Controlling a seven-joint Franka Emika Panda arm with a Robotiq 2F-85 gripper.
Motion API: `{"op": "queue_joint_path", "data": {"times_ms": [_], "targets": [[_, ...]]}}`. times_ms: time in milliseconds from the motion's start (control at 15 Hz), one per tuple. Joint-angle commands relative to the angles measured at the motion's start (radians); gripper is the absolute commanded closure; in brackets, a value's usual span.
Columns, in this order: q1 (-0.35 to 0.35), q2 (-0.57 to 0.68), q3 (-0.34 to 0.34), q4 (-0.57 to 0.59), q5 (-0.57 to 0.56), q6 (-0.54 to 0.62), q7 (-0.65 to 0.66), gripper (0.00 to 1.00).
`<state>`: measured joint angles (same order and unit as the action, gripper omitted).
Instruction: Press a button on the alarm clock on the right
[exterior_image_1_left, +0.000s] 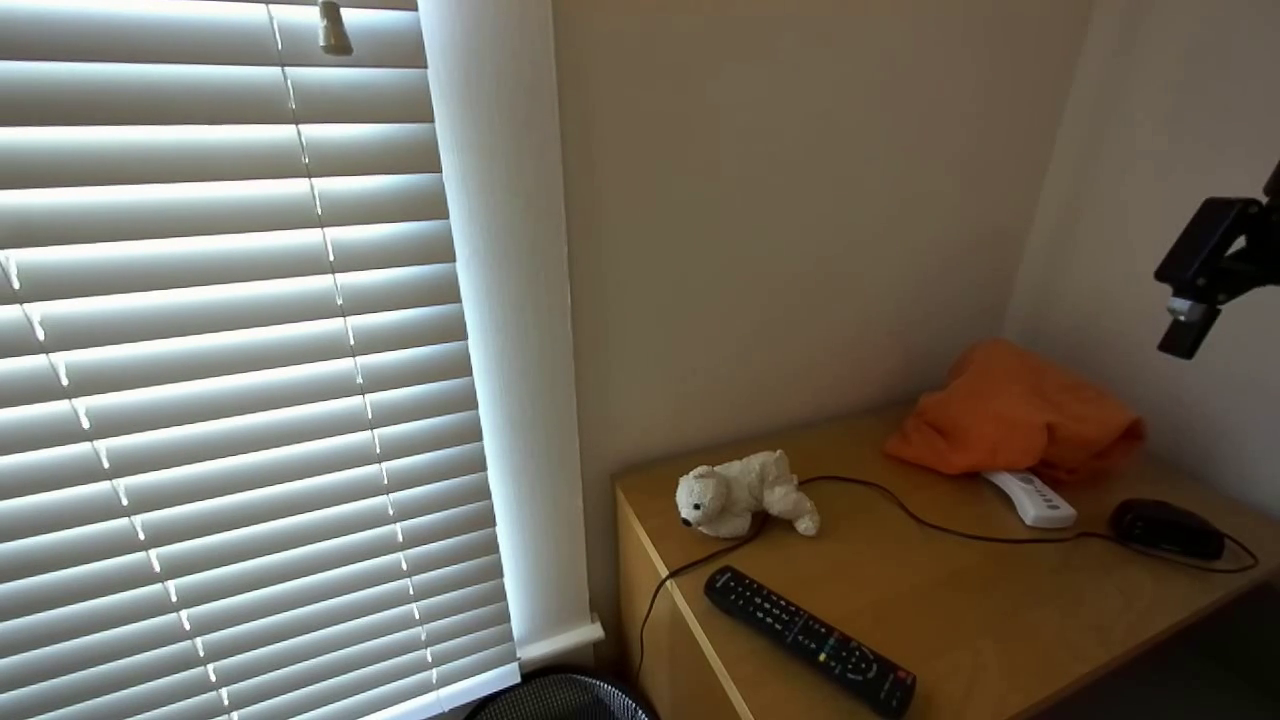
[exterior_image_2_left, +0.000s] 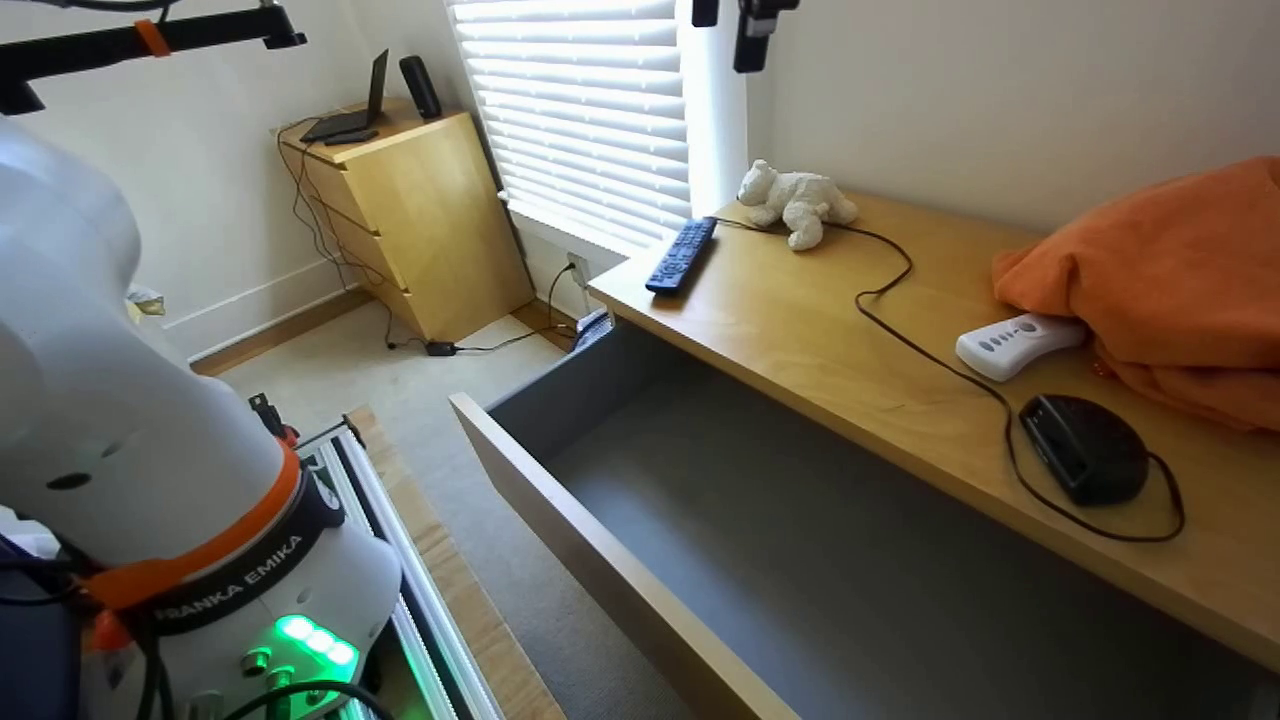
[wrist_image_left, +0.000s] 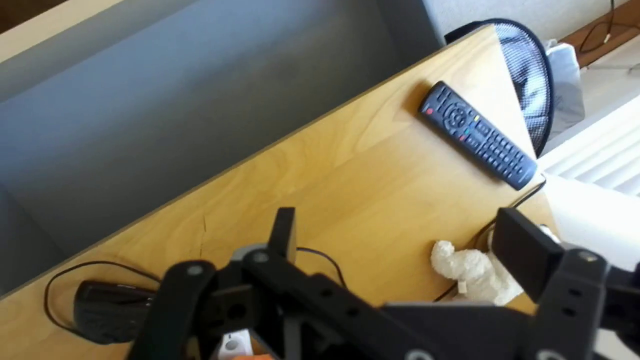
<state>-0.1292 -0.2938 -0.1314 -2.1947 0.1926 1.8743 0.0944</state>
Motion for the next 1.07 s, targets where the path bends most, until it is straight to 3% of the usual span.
{"op": "queue_joint_path", "data": {"times_ms": [0,200,600,1000], "targets": [[-0.039,0.11,-0.033,0.067,-0.045,0.072,-0.003,0.0],[-0.071,0.196,-0.067,0.11,-0.074,0.131,-0.003,0.0],[-0.126,0.369,-0.132,0.216,-0.063,0.138,-0.055,0.0],[-0.184,0.531,-0.153,0.309,-0.019,0.234,-0.107,0.0]]}}
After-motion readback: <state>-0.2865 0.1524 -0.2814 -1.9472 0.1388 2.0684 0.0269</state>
